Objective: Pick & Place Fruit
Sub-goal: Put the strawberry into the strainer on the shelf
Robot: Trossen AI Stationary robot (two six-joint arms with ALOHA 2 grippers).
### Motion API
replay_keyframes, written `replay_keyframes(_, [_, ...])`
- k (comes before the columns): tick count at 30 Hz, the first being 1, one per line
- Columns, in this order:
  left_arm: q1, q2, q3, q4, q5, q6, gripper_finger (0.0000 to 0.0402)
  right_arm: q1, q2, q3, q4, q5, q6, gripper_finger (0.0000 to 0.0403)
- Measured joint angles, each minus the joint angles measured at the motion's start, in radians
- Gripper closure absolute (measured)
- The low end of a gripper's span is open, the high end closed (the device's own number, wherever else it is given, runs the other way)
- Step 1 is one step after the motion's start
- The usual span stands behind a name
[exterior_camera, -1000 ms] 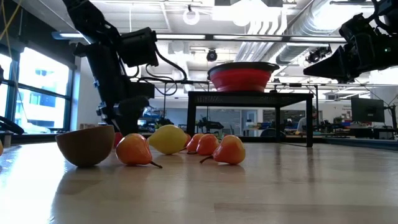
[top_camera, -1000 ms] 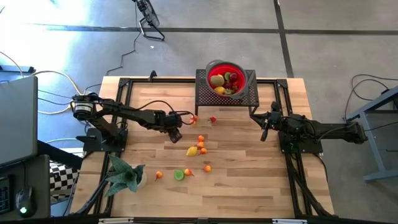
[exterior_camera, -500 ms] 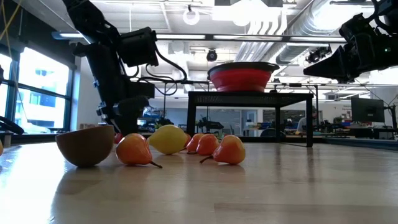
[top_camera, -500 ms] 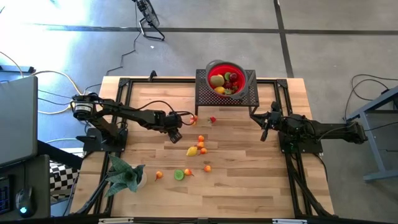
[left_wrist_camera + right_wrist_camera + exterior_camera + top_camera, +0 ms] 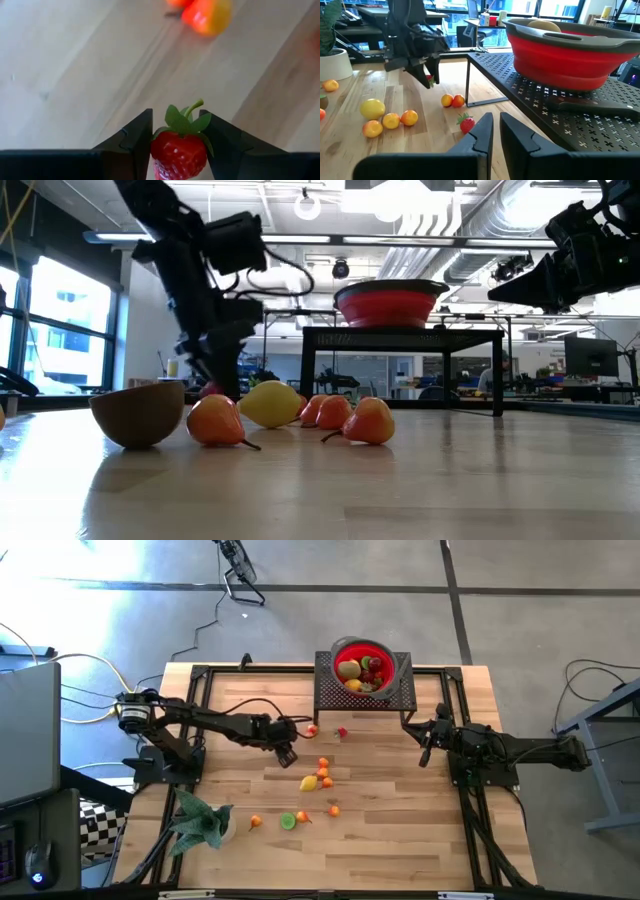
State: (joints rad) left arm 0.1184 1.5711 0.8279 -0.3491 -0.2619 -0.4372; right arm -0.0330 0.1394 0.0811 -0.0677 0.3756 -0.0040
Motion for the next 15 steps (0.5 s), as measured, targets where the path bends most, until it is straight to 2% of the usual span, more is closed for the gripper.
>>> replay_keyframes(7, [0.000,0.000,0.115,-0.014,0.006,0.066,0.0254,0.000,0.000,0.000,0.000,0.000,0.000,0.0377])
replay_keyframes(15, [0.000,-0.001,0.310,-0.020,0.010,0.196,0.0254,0.000,0.000,0.000,0.000,0.000,0.000,0.0377])
